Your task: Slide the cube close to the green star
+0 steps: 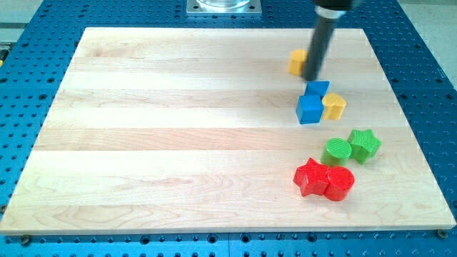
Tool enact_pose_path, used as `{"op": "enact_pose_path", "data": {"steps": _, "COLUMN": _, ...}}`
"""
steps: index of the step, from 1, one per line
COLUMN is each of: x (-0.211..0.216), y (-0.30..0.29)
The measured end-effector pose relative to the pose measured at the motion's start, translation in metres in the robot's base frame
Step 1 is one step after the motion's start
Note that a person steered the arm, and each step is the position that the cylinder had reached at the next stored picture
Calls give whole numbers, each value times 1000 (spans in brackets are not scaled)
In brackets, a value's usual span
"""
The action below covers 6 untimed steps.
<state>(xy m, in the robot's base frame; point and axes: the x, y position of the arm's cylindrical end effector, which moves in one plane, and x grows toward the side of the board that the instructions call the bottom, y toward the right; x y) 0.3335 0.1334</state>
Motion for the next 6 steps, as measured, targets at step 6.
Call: {"op": "enact_pose_path", "data": {"steps": 6, "x": 115, "y": 6}}
